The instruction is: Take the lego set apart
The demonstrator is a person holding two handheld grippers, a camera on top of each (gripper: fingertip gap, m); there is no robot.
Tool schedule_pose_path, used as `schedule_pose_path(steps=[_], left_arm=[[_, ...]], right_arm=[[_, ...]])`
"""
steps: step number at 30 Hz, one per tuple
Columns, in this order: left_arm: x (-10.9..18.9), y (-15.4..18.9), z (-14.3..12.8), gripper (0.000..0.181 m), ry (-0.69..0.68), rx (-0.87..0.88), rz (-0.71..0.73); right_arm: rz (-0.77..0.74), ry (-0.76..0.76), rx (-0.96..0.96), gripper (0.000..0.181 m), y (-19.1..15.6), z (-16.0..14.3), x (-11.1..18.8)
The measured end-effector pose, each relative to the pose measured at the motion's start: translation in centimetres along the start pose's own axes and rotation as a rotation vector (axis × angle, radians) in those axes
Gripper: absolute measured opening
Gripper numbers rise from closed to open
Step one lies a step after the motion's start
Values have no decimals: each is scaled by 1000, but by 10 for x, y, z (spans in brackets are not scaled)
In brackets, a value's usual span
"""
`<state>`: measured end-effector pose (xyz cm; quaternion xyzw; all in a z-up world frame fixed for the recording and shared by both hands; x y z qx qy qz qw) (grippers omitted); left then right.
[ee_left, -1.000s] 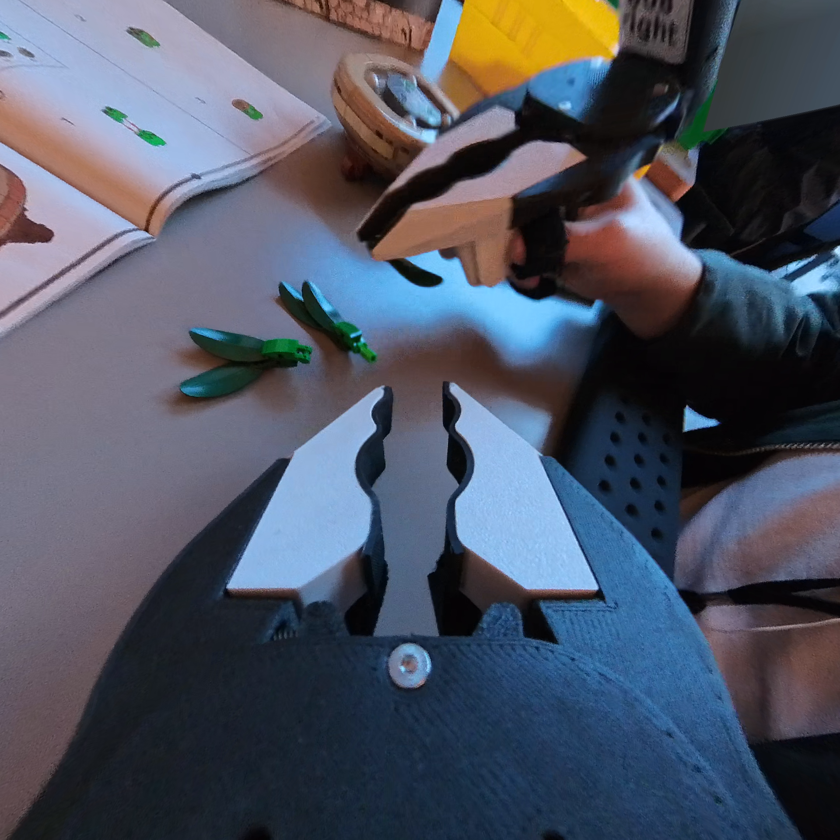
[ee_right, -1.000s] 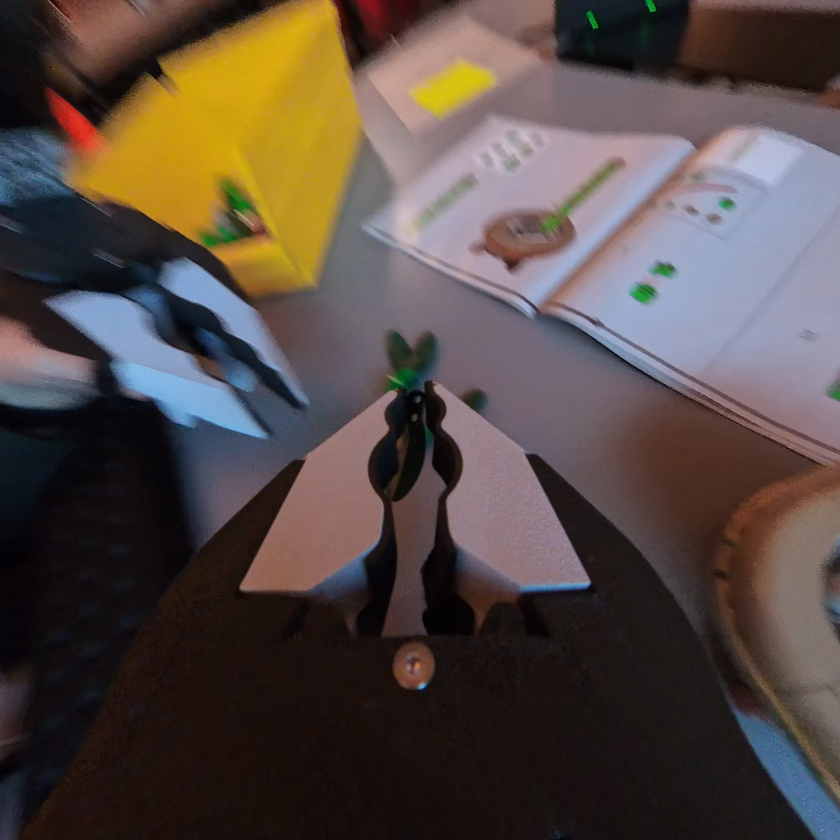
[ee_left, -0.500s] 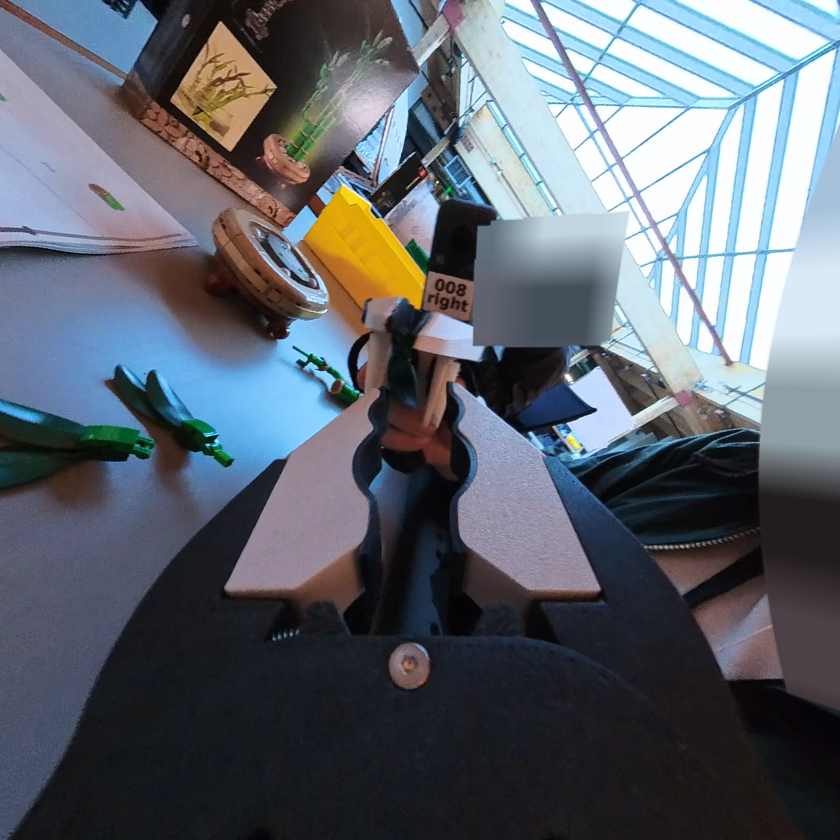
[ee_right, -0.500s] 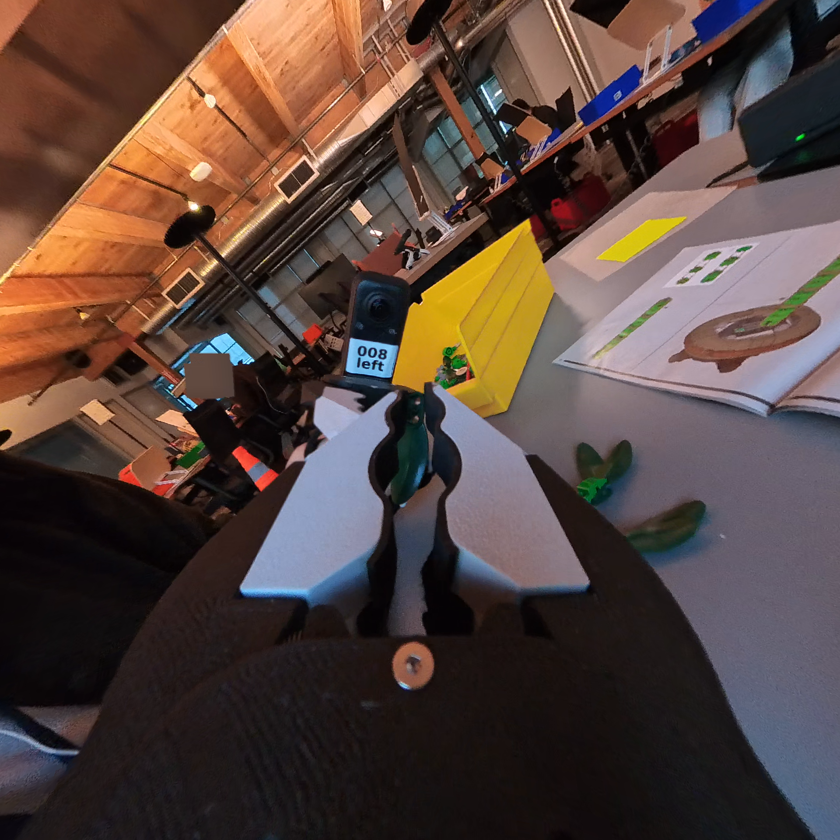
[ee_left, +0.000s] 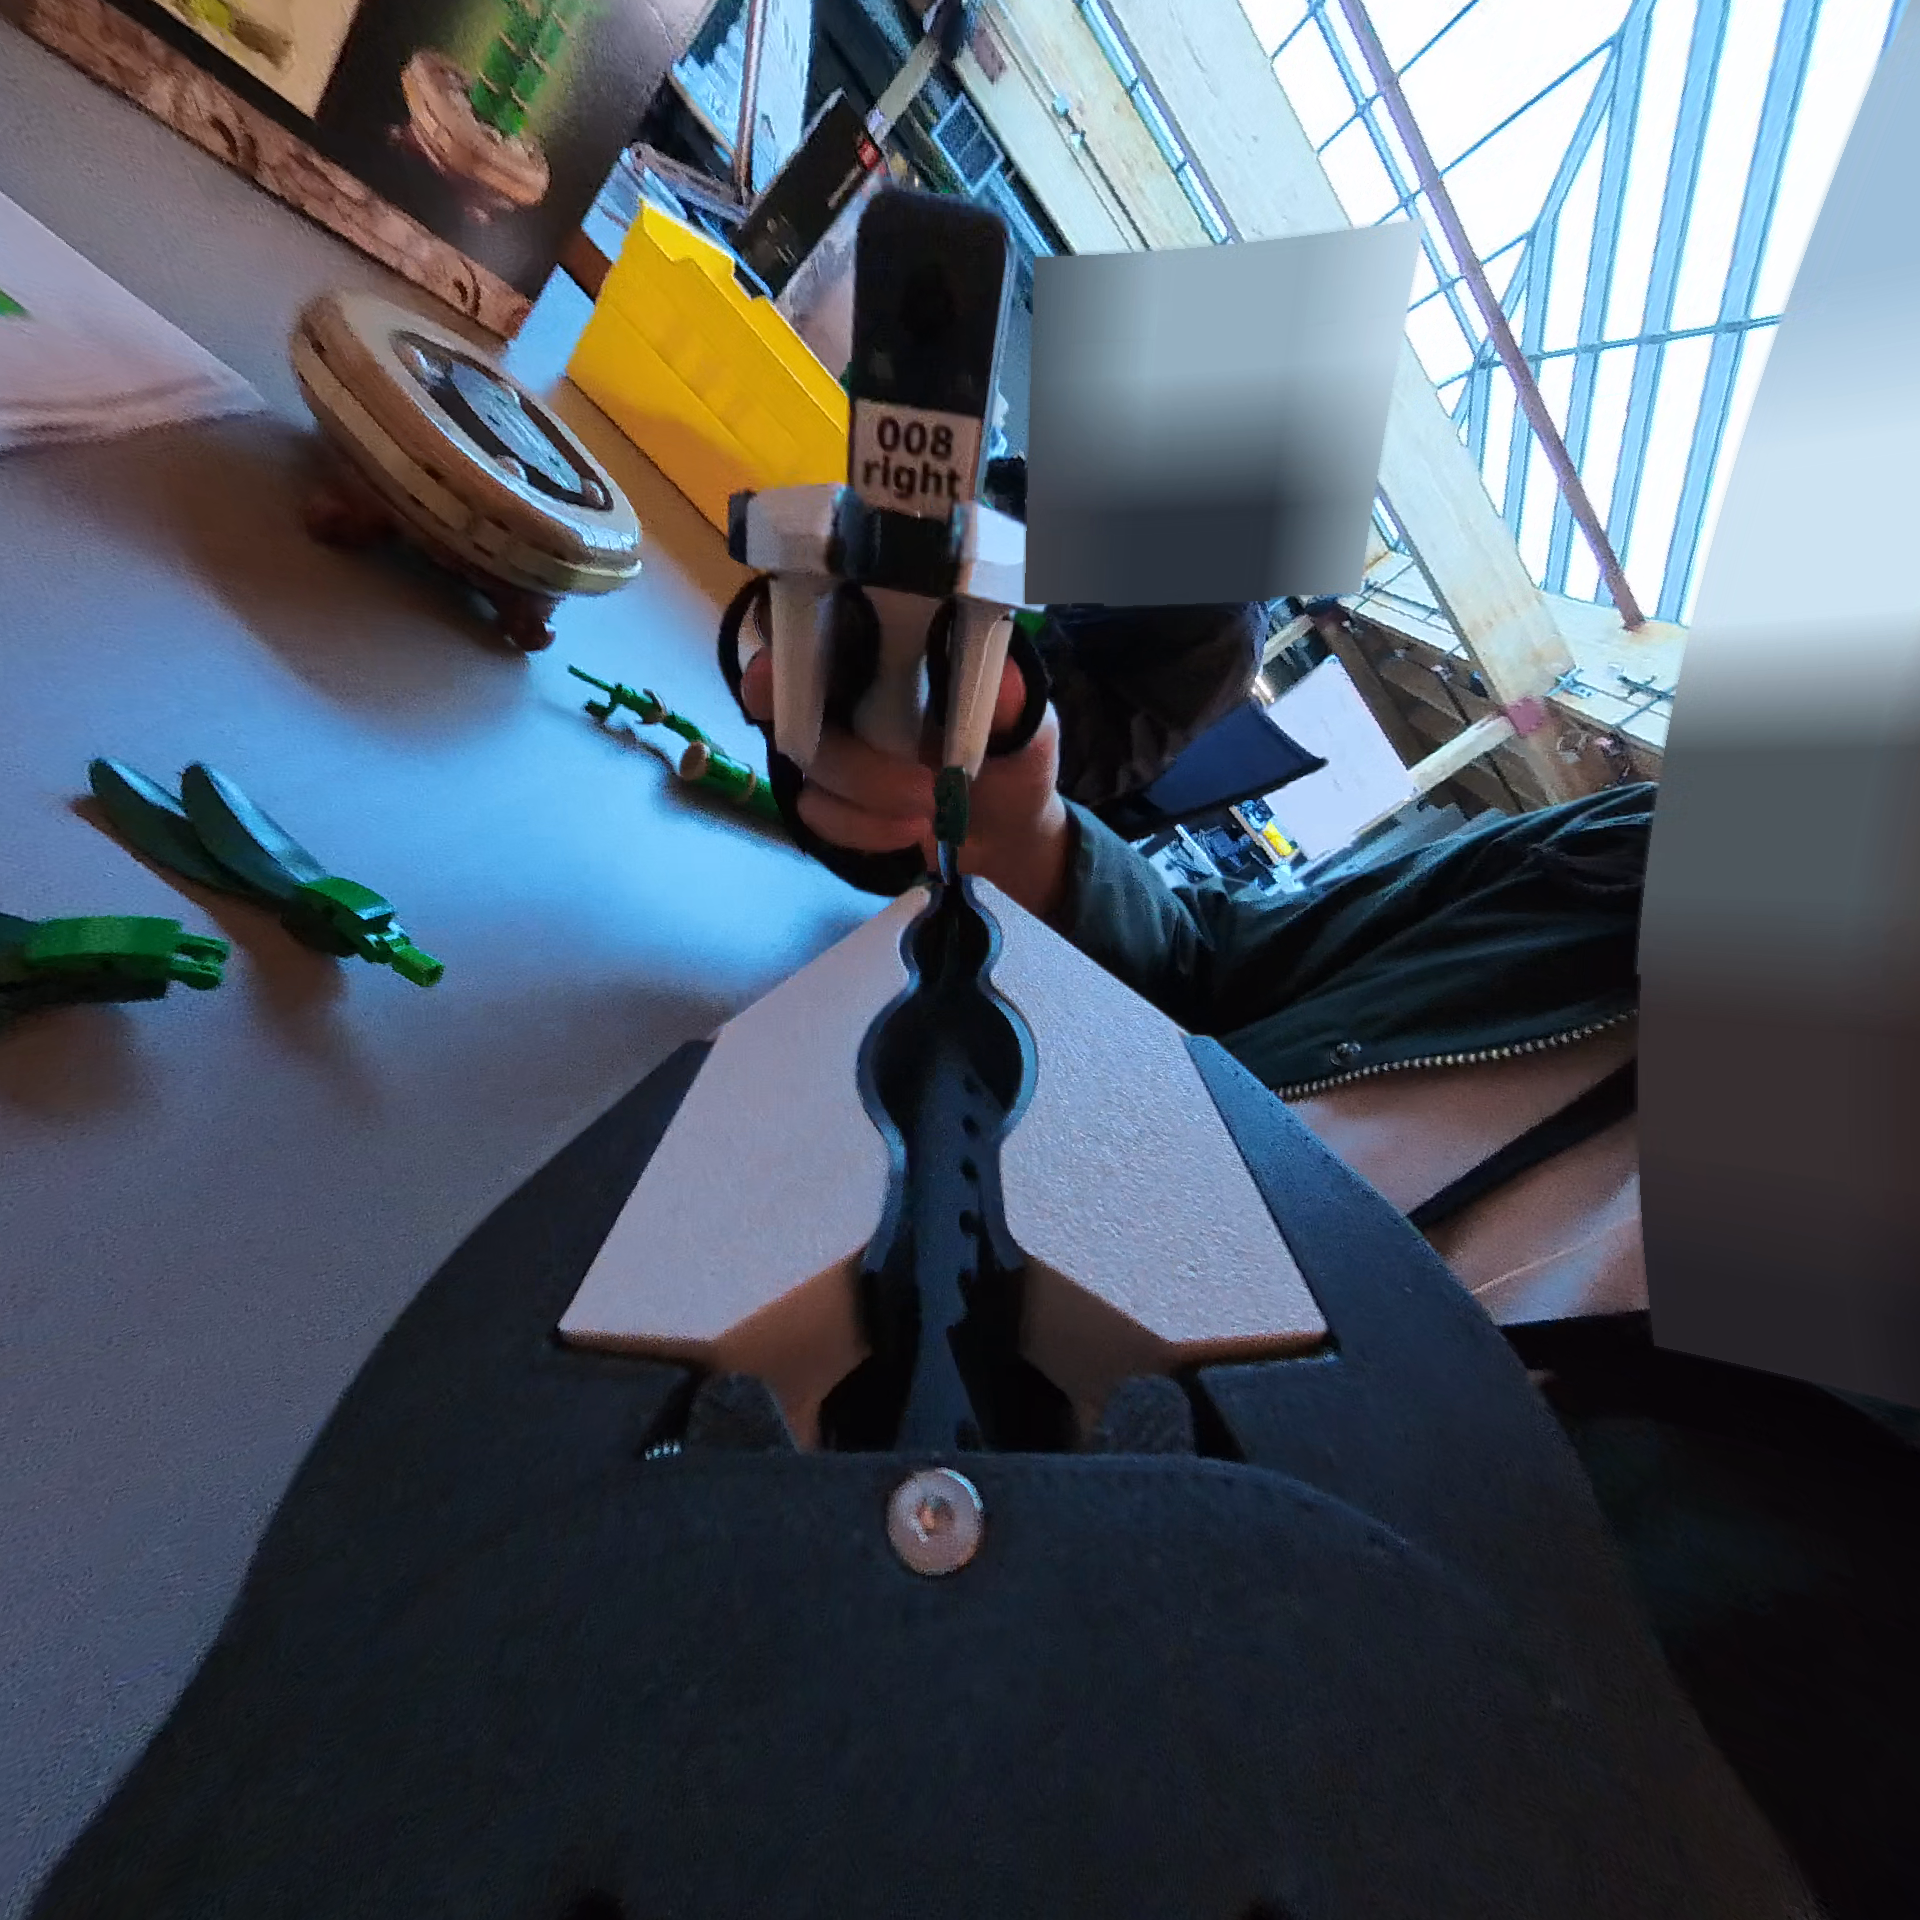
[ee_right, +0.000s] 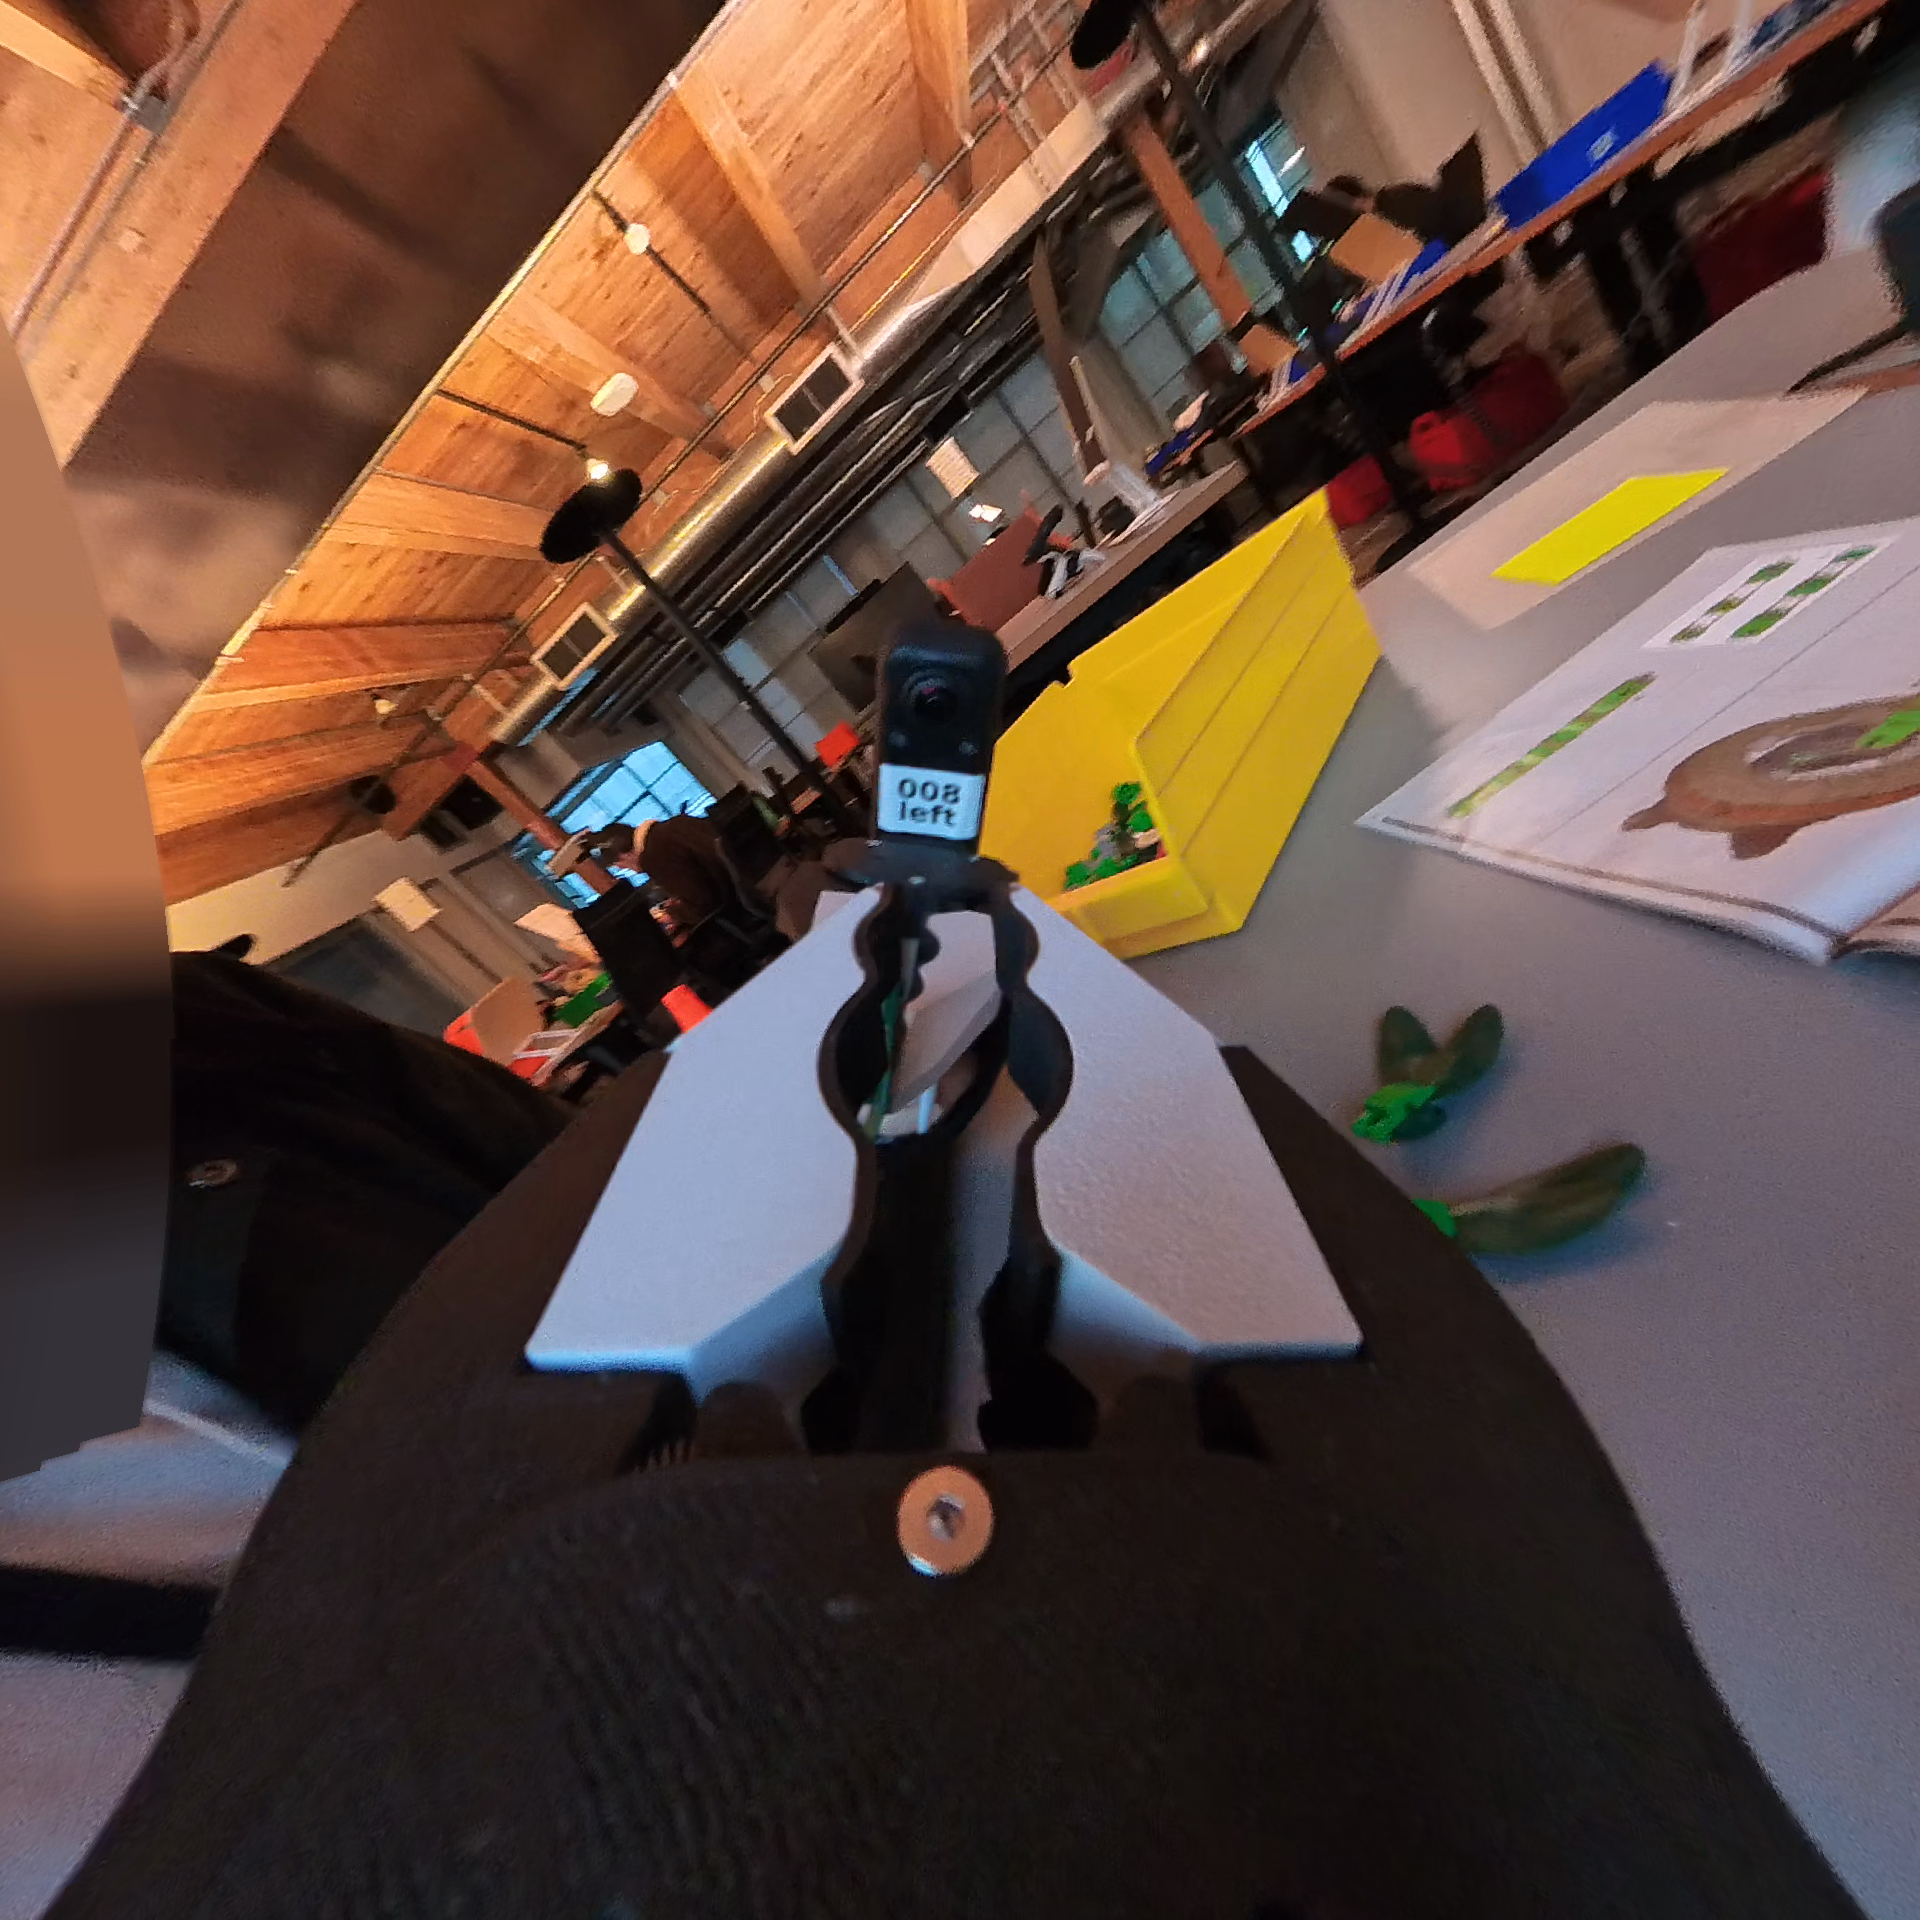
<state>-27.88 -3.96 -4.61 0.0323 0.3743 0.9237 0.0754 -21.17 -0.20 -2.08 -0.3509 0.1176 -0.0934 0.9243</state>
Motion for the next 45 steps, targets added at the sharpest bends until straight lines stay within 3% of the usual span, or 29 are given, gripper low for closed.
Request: schedule_pose_path(steps=[5, 7, 15, 18, 20, 22, 28, 45], left_arm=[[-5, -3, -13, 0, -86, 30, -2], [-5, -4, -14, 0, -90, 44, -3], [-5, -4, -17, 0, -114, 44, -7], [-4, -4, -11, 0, -69, 23, 5], [1, -4, -1, 14, -1, 21, 10], [6, -3, 5, 14, 49, 23, -2], [-2, 2, -2, 10, -3, 0, -28], [-3, 12, 2, 6, 23, -36, -79]], right_arm=[[64, -242, -116, 19, -3, -32, -8], [65, -333, -100, 11, -6, -44, -9], [86, -343, -195, 2, -5, -46, -6], [71, -297, -212, 2, -3, -40, -5], [64, -202, -251, 2, 1, -27, -2], [82, -100, -289, 2, 4, -14, 4], [217, 15, -276, 2, -11, 1, 7], [217, -19, -247, 3, -13, -8, -2]])
Point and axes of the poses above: each gripper's, where its closed fingertips meet, x back along the fingers, z out of its top, y = z × x across the jaws, the point moved 3 cm from there along x, back along the fingers, and after that the axes turned 3 degrees about -x, right-handed, at the moved point
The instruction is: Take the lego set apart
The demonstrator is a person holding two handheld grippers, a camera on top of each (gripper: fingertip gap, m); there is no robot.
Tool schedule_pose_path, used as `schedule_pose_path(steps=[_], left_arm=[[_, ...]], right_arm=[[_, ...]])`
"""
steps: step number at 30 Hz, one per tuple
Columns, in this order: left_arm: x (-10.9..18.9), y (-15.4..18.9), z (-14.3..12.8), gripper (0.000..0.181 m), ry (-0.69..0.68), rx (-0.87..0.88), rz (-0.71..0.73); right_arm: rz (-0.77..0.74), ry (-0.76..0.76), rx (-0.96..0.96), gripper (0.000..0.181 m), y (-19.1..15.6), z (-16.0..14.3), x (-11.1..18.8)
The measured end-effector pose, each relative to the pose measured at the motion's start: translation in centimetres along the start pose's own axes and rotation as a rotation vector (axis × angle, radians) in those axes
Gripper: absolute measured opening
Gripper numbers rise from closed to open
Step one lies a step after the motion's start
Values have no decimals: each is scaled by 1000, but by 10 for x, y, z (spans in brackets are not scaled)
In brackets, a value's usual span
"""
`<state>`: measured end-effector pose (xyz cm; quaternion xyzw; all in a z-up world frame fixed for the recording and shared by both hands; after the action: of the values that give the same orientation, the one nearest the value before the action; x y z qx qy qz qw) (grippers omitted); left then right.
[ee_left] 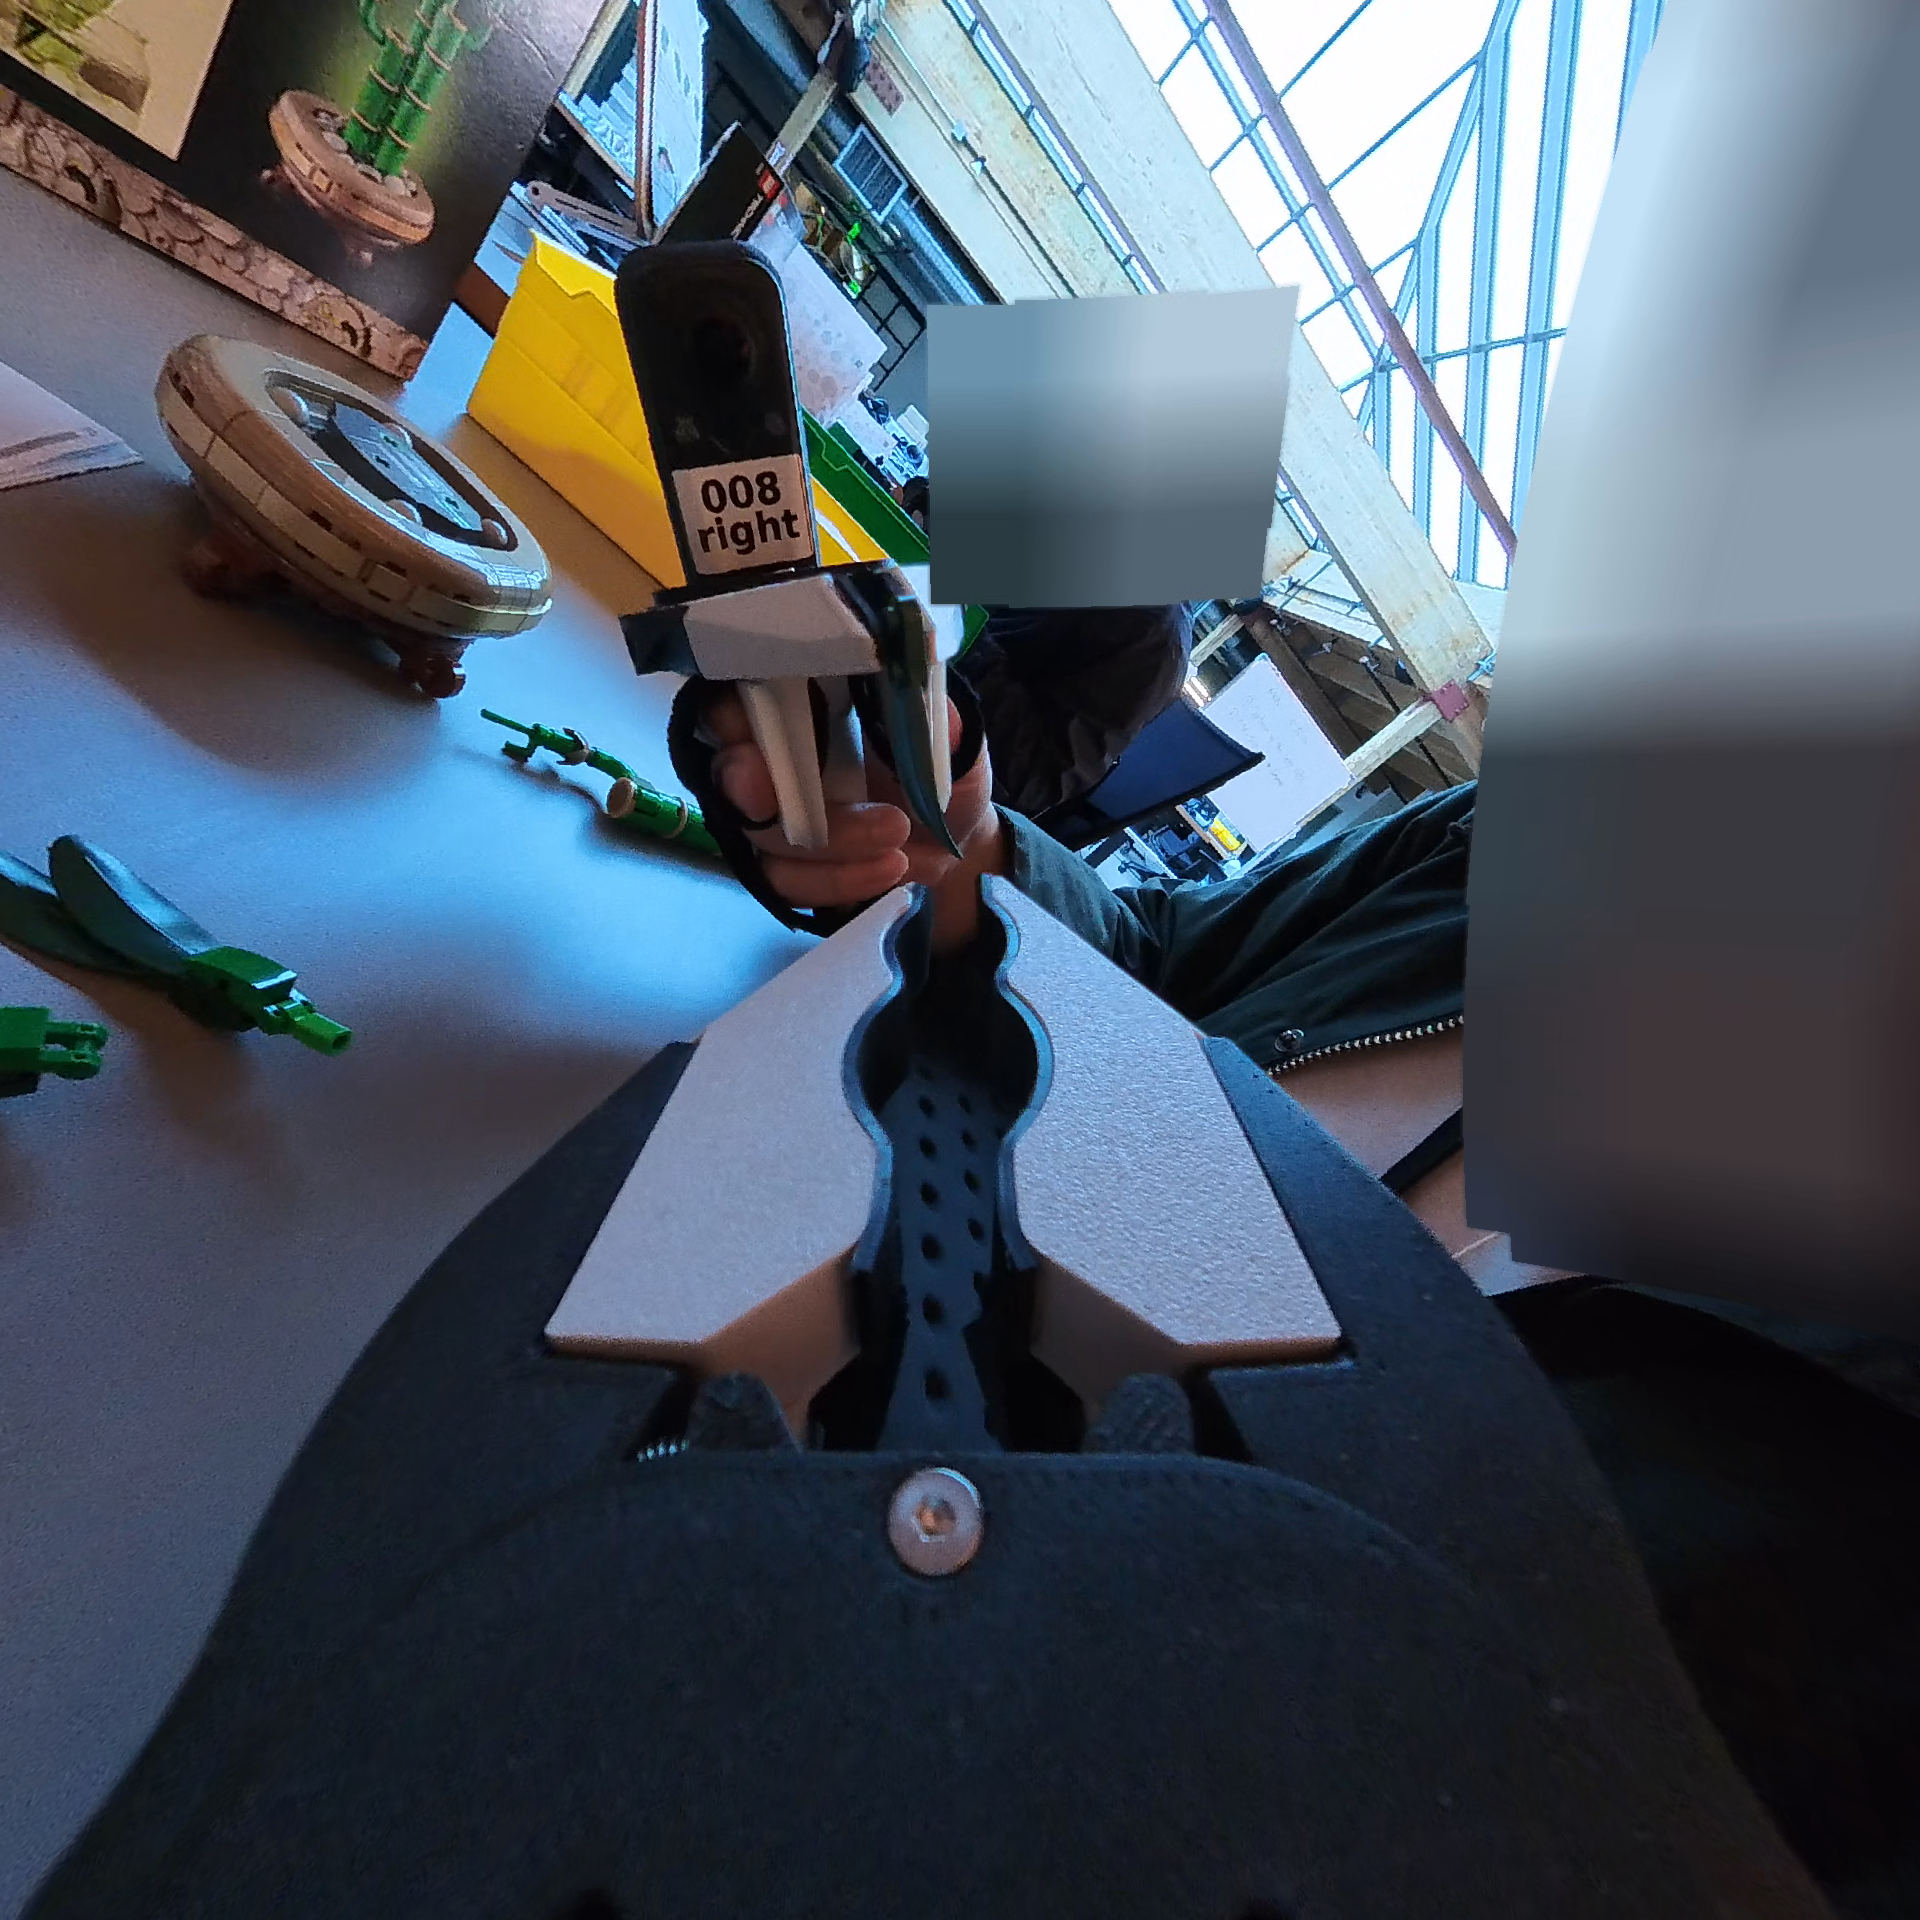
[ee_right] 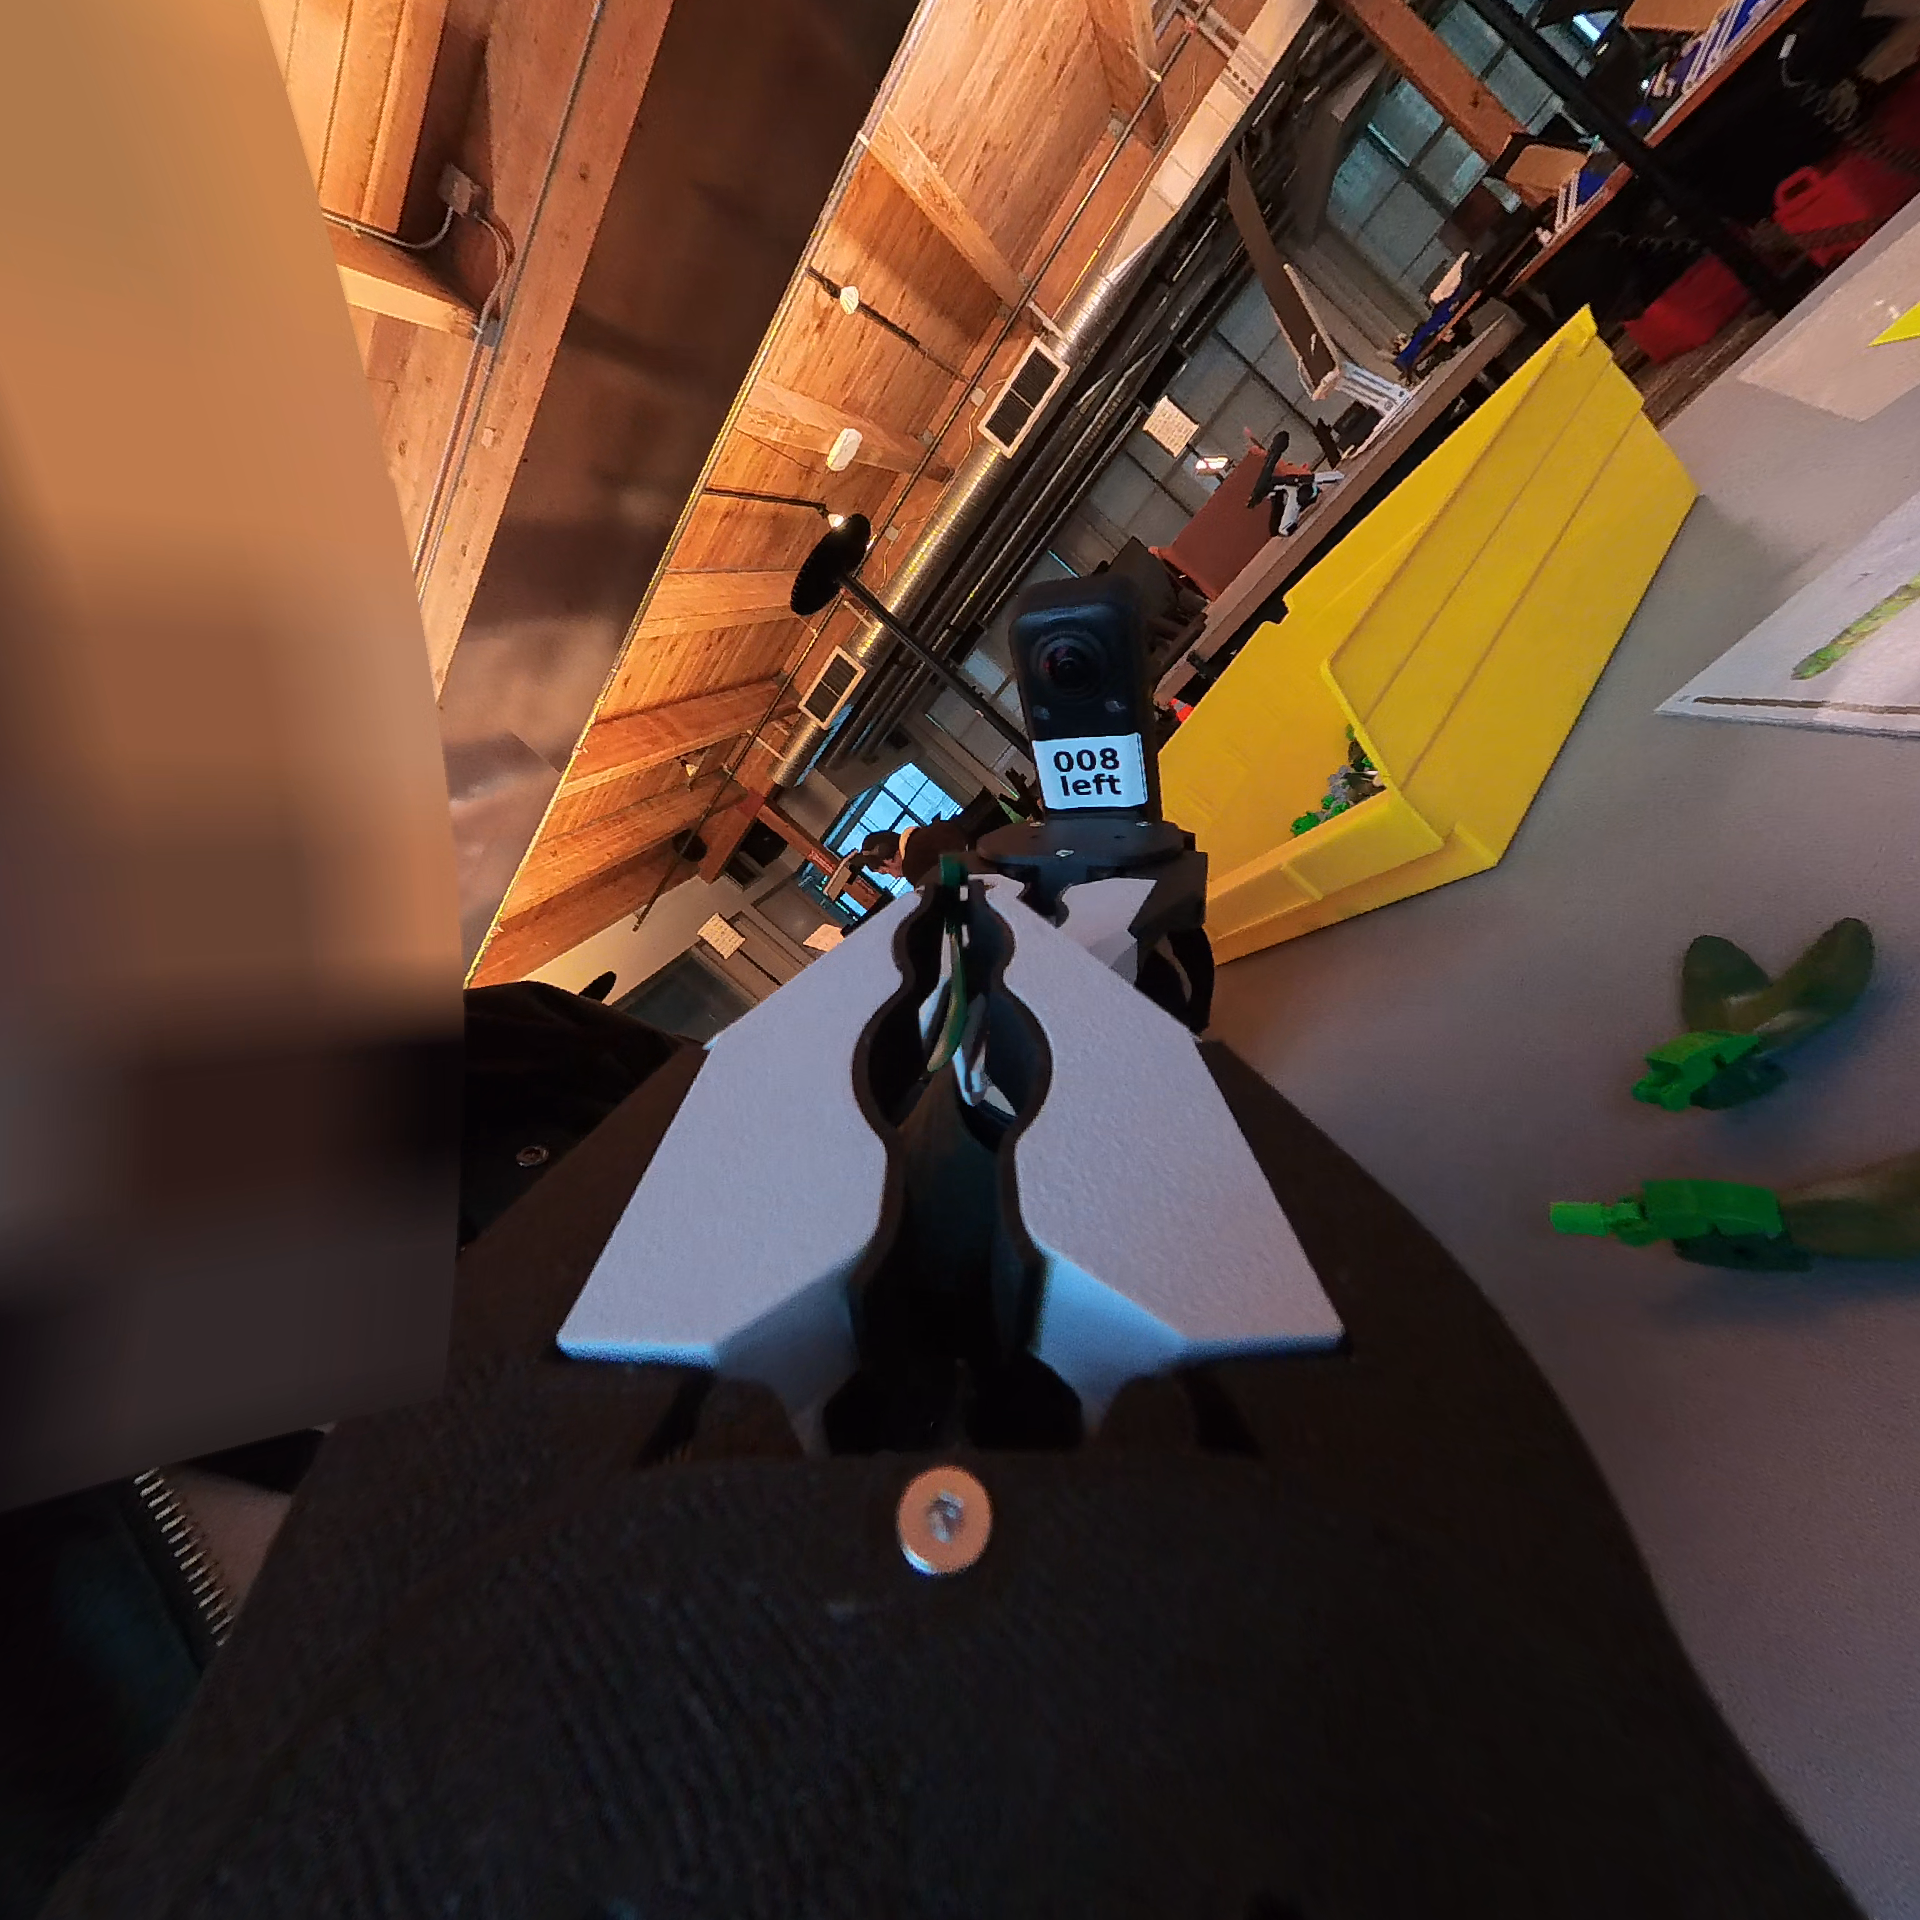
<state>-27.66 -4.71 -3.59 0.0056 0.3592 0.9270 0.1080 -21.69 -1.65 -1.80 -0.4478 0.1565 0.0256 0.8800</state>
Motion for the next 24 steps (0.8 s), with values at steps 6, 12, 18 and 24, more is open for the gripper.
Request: schedule_pose_path(steps=[6, 12, 18, 24], left_arm=[[1, -1, 1, 5, 5, 2, 4], [1, -2, 0, 5, 1, 6, 11], [1, -2, 1, 6, 8, 17, 5], [2, -5, 1, 0, 12, 23, 25]], right_arm=[[-6, -8, 1, 3, 1, -2, -1], [-7, -9, -6, 3, 2, -3, -2], [-36, -26, 12, 2, 5, -5, -3], [-45, -53, 29, 3, 6, -10, -6]])
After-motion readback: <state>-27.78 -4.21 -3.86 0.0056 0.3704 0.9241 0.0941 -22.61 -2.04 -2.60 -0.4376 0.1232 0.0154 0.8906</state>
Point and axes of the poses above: each gripper's, where its closed fingertips meet, x back along the fingers, z out of its top, y = z × x across the jaws, the point moved 3 cm from there along x, back along the fingers, and after that the axes turned 3 degrees about -x, right-handed, at the moved point
